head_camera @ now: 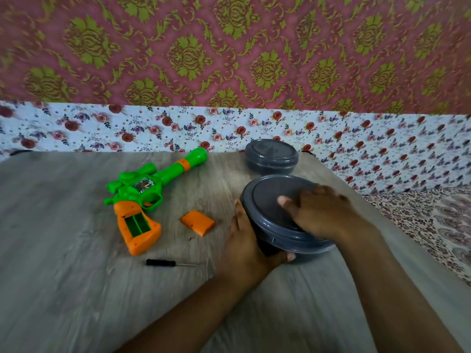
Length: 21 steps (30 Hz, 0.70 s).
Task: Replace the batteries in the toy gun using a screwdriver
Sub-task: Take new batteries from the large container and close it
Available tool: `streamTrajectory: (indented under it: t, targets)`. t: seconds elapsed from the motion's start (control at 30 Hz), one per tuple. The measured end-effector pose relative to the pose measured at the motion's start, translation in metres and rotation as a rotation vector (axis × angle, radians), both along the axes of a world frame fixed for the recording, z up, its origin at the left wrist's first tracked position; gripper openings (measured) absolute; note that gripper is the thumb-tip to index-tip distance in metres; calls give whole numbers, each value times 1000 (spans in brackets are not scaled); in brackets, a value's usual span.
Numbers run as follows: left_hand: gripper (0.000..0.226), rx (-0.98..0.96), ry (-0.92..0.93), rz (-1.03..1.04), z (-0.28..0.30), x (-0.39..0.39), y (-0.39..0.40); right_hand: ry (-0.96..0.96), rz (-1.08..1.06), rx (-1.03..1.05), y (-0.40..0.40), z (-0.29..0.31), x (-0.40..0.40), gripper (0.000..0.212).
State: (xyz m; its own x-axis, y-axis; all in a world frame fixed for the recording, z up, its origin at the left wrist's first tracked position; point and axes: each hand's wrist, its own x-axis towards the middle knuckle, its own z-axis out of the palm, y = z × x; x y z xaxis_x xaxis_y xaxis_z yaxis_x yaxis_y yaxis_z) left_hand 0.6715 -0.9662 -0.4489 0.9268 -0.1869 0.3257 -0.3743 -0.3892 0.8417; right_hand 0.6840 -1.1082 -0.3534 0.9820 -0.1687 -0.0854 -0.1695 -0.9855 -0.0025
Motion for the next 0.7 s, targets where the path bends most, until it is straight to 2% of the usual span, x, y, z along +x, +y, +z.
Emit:
streamTrajectory:
  t: [0.1, 0.2, 0.27, 0.43, 0.6, 0.7]
  targets:
    - [134, 3, 20, -19, 0, -1, 0, 86, 260, 123, 13, -3, -21, 88]
    - [137, 20, 34, -15, 0, -1, 0, 94, 323, 85, 14, -7, -30, 105]
    - [137, 34, 41, -6, 0, -1, 1, 31, 333, 25, 14, -12, -32, 106]
    - [137, 59, 66, 11, 5, -4, 1, -113, 359, -100, 21, -22, -41, 89]
    - [128, 91, 74, 33, 6, -3, 2, -220, 382, -252, 29, -33, -43, 67]
    - [125, 104, 76, 52, 6, -3, 2, -162, 305, -275, 29, -39, -40, 64]
